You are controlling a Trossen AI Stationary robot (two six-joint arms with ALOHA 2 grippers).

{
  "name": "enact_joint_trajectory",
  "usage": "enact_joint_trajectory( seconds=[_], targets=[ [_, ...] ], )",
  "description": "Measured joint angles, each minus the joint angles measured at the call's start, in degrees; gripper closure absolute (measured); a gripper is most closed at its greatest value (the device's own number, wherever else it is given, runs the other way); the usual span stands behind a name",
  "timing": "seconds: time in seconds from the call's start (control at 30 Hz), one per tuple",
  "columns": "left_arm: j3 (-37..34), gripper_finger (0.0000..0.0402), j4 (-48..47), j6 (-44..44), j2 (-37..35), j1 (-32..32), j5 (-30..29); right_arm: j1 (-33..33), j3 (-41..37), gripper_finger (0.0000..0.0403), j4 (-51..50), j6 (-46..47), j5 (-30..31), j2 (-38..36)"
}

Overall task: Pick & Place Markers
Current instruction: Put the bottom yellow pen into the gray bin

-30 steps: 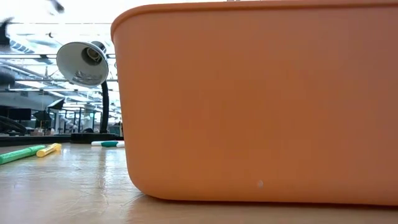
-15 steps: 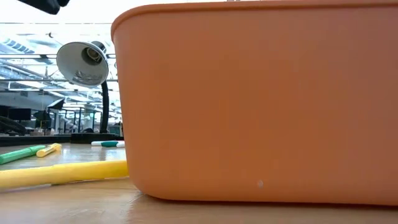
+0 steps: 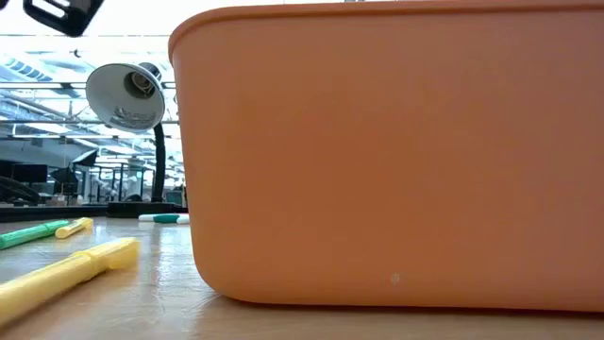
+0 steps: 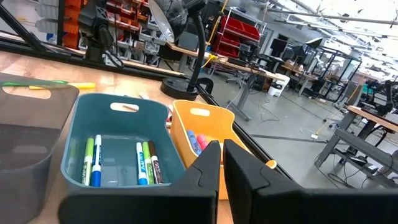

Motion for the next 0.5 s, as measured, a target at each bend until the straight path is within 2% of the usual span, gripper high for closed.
enact_joint_trajectory(
  seconds=[0.13, 0.23, 0.37, 0.5],
  targets=[
    [6.04, 0.0297, -9.36, 7.76, 7.47, -1.30, -2.05, -0.01, 0.00, 0.0392, 0.01, 0.00, 0.00, -0.01],
    [9.16, 0.0263, -10.10, 13.53, 11.58, -0.60, -5.42, -0.02, 0.00, 0.0392, 0.00, 0.00, 0.00, 0.00],
    [10.12, 0.0236, -4.57, 23.14, 13.65, 1.32, -1.33, 0.00, 0.00, 0.0392, 0.00, -0.01, 0.00, 0.00],
    [9.43, 0.0232, -2.89, 25.48, 13.88, 3.32, 1.98, 0.00, 0.00, 0.0392, 0.02, 0.00, 0.00, 0.00]
  ],
)
